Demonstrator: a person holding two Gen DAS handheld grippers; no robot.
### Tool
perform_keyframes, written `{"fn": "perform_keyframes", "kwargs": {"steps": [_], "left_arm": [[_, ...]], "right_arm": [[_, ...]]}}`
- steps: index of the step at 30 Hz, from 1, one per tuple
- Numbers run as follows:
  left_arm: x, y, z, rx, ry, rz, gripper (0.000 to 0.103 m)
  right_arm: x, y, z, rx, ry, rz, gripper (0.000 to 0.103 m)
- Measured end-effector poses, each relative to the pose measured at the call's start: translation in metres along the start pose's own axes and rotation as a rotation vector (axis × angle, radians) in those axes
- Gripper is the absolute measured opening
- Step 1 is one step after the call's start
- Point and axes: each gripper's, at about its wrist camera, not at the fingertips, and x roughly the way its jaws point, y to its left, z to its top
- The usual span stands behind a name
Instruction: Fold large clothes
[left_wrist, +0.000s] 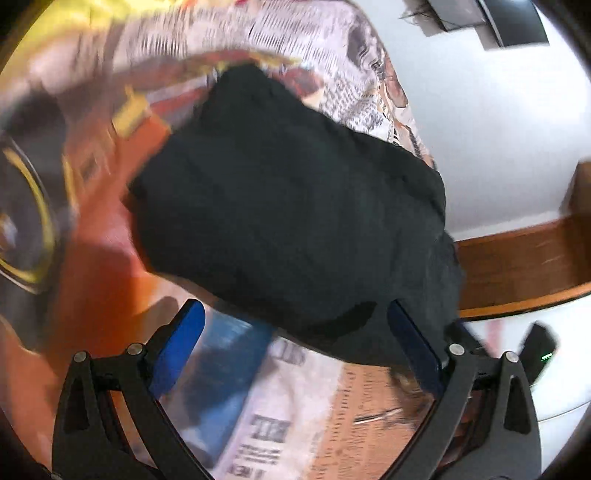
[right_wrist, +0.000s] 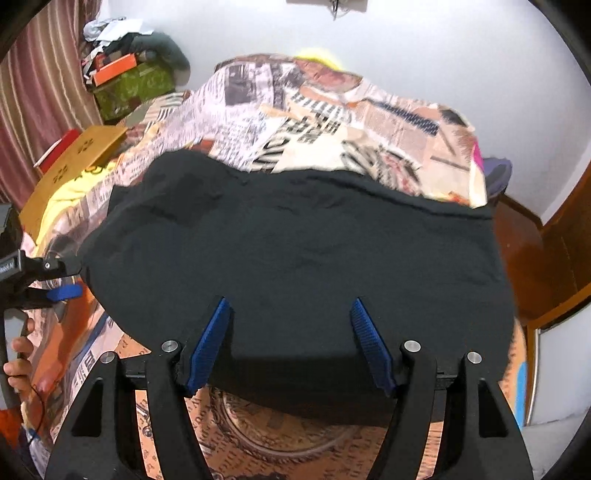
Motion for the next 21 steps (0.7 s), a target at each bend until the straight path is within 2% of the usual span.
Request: {"fn": "perform_keyframes", "kwargs": {"steps": [2,5,9,15,17,19,21], "left_arm": [[0.009,0.005,0.002,-0.045,0.013,-0.043,0.099],[0.021,0.009,0.011,-0.092,0.002,-0.072,0.1],[0.037,0.017,0.024,-0.142,-0.008,-0.097,0.101],[0.054,0.024,0.038,-0.203,-0.087,-0.146,0.102],[0.057,0.018,0.04,-0.193,-0.121,-0.118,0.102],[0.057,0.007,0.04,-0.17,-0.162,-0.047,0.097],[0.055,-0.004,0.039,-0.148,-0.201,0.026,0.085]], "right_arm": [[0.006,0.002,-0.003,0.002,0.008,0.0,0.065],[0.007,0.004,-0.004,-0.011,-0.006,-0.013,0.066],[0.008,-0.002,-0.004,0.002,-0.01,0.014,0.068],[0.012,-0.004,-0.006,0.016,-0.021,0.031,0.072],[0.012,-0.003,-0.006,0.011,-0.023,0.03,0.072],[0.012,-0.002,-0.006,0.009,-0.02,0.032,0.072],[0.011,-0.003,-0.005,0.012,-0.013,0.035,0.072]]}}
